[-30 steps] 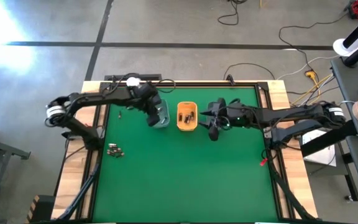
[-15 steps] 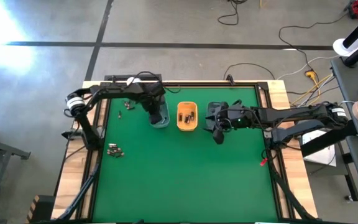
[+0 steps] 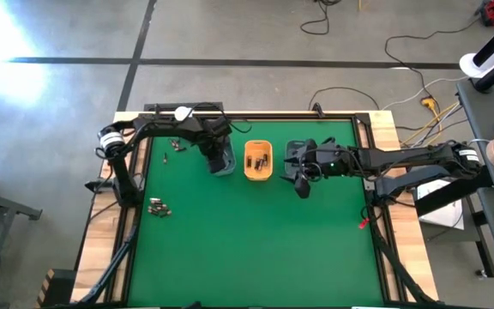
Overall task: Sort batteries
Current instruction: Put the silver battery into the green bin, then put the small black battery into the blue bin
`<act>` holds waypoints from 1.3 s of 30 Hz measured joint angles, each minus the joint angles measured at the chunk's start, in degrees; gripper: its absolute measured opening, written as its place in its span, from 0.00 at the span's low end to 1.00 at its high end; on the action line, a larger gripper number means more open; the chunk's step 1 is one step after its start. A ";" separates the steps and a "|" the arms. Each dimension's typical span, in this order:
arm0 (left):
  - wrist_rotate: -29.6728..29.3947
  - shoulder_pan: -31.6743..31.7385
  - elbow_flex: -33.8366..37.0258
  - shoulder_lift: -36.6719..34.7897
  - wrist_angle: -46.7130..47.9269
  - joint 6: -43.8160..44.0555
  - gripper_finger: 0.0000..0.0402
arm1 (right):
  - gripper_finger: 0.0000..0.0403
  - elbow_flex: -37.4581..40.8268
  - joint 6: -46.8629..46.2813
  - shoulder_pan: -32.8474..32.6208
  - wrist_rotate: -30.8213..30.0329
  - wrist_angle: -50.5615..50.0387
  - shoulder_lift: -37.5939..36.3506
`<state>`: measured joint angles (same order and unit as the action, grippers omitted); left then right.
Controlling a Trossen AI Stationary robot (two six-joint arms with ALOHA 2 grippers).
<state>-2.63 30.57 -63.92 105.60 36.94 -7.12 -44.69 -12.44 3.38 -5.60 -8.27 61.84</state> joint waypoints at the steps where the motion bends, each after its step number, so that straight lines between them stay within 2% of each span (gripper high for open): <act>1: 0.01 0.00 0.00 -0.15 -0.09 0.16 0.09 | 0.72 0.00 0.01 0.00 -0.04 0.01 0.00; 10: 0.00 -0.72 -0.02 -1.39 -0.04 0.49 0.25 | 0.79 0.00 0.52 0.00 -0.37 -0.02 -0.16; 15: 0.00 -1.80 0.20 -6.49 1.56 3.09 0.32 | 0.81 0.00 1.13 0.00 -0.38 -0.20 -1.47; 21: 0.08 -3.49 4.71 -14.60 1.26 7.84 0.32 | 0.81 0.00 2.20 0.00 -0.40 -2.02 -3.55; 24: 0.13 -5.85 7.43 -16.56 -3.14 8.09 0.32 | 0.81 0.00 3.07 0.06 -0.45 -2.11 -3.78; 28: 0.26 -9.26 9.03 -16.14 -6.42 8.11 0.31 | 0.82 0.00 3.90 0.09 -0.53 -1.68 -3.65; 33: -0.06 -12.06 9.12 -14.35 -5.38 7.36 0.31 | 0.81 0.00 3.07 0.17 -0.54 -1.74 -3.55; 39: -6.16 -12.31 9.12 -14.62 1.42 7.04 0.31 | 0.81 0.00 1.92 0.16 -0.54 -1.91 -3.56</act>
<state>-8.79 18.26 -54.81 90.97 38.36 -0.08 -44.69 -10.52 3.54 -6.14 -10.18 58.28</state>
